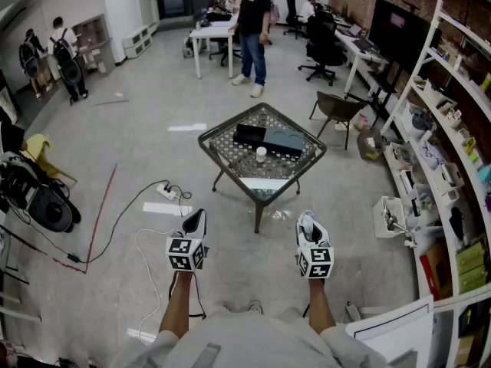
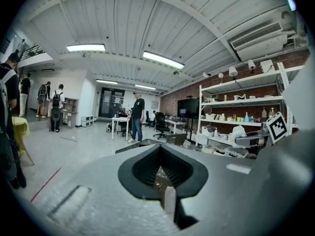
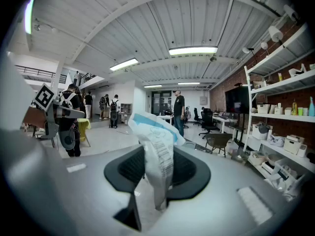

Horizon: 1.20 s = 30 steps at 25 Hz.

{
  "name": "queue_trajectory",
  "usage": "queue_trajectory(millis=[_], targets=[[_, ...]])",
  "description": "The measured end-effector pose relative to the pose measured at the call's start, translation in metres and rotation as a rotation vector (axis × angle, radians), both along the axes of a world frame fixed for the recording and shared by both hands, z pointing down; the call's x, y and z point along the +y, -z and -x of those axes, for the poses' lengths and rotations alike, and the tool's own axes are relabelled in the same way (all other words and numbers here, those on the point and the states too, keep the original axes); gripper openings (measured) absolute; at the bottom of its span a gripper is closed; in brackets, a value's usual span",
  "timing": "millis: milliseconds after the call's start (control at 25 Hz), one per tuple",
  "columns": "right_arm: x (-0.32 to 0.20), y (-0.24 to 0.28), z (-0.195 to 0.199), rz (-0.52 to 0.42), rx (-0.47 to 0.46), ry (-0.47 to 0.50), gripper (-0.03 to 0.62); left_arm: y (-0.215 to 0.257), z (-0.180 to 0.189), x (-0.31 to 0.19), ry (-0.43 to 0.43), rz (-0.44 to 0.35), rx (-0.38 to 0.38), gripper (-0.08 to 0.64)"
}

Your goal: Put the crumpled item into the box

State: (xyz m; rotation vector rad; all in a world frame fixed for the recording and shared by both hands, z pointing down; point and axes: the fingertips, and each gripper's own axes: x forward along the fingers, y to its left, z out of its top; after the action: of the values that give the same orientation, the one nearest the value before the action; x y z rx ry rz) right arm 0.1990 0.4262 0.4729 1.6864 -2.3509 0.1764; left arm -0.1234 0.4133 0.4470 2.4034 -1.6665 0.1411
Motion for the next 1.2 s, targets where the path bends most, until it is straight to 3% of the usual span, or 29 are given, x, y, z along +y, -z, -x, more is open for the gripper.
queue_trajectory(millis=[800,1200], targets=[[-0.012,-0.015,-0.023,0.013,-0.02,0.088,0.115,-0.011,-0.048,0.002,0.034,0.009,-0.009,0.006],[-0.028,-0.031,-0.031,0.056,-0.039,0.115,0.115,-0.025,-0.063,-0.007,0.047,0.051,-0.021,0.006]])
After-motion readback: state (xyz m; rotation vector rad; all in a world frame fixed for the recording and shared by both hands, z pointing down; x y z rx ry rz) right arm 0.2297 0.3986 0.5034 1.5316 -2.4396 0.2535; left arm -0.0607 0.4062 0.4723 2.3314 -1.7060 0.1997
